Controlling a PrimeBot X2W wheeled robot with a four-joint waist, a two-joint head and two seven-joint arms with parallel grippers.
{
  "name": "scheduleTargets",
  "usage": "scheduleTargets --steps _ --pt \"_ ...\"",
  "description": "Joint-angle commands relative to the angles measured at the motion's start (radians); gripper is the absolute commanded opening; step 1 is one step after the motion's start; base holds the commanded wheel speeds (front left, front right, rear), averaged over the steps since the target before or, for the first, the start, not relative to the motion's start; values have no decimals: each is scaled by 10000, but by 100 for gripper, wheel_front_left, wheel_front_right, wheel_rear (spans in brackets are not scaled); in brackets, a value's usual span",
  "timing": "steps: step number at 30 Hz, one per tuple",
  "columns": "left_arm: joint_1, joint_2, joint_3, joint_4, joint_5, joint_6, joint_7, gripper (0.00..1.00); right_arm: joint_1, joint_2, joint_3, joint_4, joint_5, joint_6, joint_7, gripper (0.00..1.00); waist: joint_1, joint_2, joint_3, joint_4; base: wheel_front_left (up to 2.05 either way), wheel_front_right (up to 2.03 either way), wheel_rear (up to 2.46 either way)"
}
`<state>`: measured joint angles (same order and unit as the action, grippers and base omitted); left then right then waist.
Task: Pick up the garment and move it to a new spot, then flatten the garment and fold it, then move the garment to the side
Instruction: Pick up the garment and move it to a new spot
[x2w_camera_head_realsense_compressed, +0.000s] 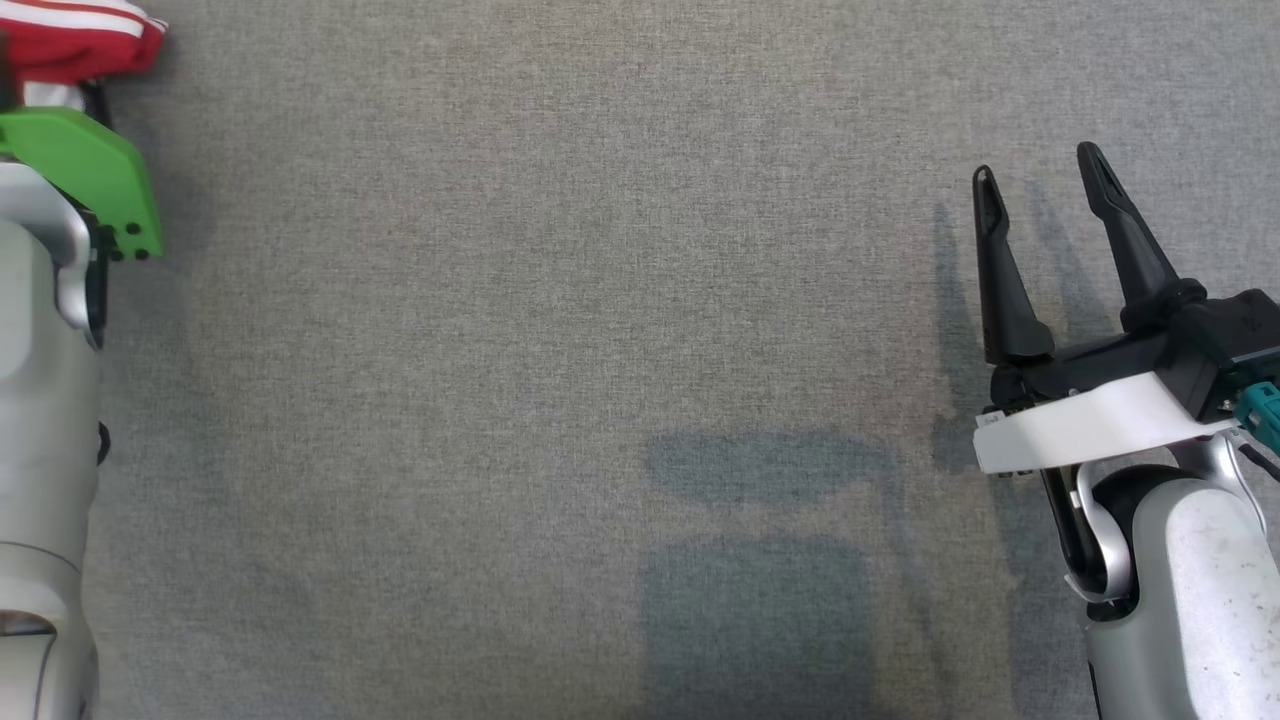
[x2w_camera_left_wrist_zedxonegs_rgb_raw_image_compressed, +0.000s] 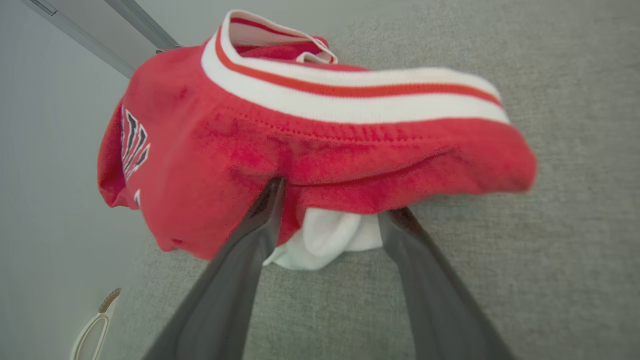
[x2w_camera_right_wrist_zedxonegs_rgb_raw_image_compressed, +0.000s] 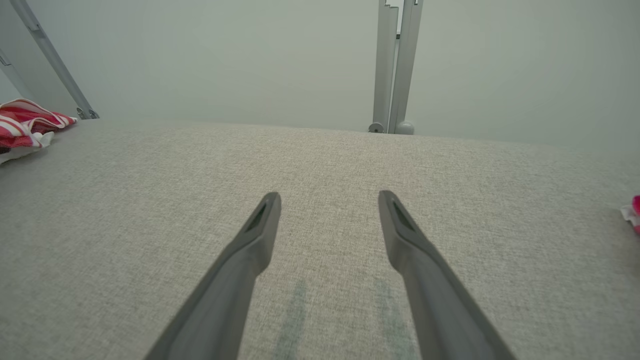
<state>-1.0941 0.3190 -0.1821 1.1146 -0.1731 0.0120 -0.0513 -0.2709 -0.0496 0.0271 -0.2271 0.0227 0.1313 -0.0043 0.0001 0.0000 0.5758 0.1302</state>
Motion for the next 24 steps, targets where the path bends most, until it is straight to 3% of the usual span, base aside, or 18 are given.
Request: scheduleTargets --steps 1,5,14,24 --pt "-244 105 7 23 76 117 -288 0 29 -18 -1 -68 -93 -11 22 100 -1 0 -23 20 0 0 0" --pt "-390 219 -60 80 108 125 -1032 0 14 -19 -29 44 -47 -11 -84 100 -1 0 -237 85 0 0 0" --pt "-745 429 -518 -6 316 -392 -1813 0 157 -19 -2 815 456 -11 -550 100 -1 0 -1689 -44 0 0 0" --pt "-946 12 -1465 -886 616 -1183 -1985 0 748 -19 -265 1865 1032 -11 -1156 100 -1 0 -3867 -636 0 0 0"
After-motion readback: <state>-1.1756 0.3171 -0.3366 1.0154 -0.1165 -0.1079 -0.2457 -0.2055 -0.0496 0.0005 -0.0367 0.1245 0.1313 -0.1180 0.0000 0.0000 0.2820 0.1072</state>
